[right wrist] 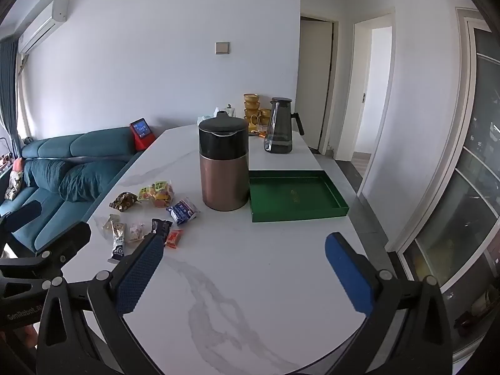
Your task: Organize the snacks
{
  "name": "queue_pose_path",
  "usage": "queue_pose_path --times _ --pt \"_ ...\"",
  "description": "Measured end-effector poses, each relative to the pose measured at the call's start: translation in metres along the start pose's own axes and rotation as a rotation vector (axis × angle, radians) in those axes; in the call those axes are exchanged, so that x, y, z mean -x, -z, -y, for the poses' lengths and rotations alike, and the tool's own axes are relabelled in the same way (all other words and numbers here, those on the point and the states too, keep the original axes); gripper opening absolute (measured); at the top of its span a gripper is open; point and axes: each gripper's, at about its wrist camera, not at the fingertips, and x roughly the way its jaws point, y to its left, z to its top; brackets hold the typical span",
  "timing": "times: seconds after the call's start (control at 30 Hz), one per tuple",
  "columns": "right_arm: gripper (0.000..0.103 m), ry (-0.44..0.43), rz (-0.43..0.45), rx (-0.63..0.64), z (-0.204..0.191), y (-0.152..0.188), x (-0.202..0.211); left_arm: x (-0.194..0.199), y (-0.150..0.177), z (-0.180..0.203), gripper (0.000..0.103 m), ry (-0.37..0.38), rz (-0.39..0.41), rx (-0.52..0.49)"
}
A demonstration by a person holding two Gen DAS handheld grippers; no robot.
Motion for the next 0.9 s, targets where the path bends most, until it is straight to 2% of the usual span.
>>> queue_pose_path --times 0.57,0.9 --pt "0.103 -0.002 0.005 0.004 -0.010 0.009 0.003 -0.008 0.005 -0.012 0.102 0.002 -0.007 0.013" --pt "0.103 0.007 0.002 0.007 -0.014 0.000 -0.006 -0.008 0.003 -0.010 0.102 0.015 -0.011 0.003"
